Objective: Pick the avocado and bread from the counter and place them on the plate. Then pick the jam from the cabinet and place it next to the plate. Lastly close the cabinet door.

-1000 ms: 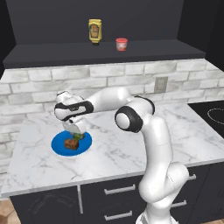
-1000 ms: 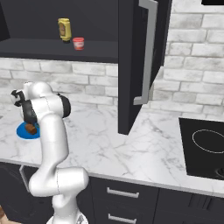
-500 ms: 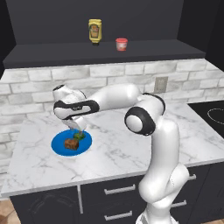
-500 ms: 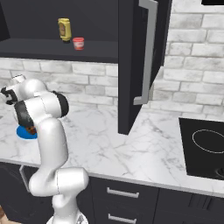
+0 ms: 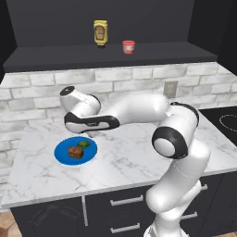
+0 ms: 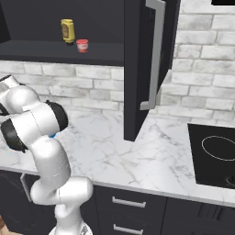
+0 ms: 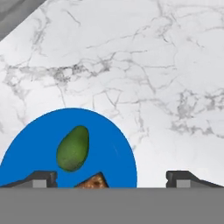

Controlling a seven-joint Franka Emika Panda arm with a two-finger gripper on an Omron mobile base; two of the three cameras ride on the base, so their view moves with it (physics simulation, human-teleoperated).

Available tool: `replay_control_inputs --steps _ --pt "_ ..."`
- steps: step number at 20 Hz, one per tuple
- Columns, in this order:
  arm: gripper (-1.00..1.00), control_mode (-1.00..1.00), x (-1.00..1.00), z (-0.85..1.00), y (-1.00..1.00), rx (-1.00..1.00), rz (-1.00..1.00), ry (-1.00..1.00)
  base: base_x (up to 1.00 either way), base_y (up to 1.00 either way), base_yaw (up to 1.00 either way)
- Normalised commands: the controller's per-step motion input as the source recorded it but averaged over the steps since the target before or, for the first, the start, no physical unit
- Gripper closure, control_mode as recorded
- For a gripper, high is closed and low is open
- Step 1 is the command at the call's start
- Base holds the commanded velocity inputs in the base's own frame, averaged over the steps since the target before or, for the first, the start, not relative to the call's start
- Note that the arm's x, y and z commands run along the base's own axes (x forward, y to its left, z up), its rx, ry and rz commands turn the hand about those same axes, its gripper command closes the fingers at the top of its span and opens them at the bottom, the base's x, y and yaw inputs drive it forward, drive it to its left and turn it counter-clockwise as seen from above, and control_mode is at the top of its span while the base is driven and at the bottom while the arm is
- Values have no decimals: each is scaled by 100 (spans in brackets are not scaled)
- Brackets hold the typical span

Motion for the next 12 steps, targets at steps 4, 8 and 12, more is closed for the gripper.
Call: replay_control_inputs --steps 4,8,12 --pt "-100 -100 -38 46 -38 6 12 -27 0 0 0" --pt "-100 -100 -33 54 -42 8 14 -19 0 0 0" --pt "-100 -100 -36 61 -44 10 13 -9 0 0 0"
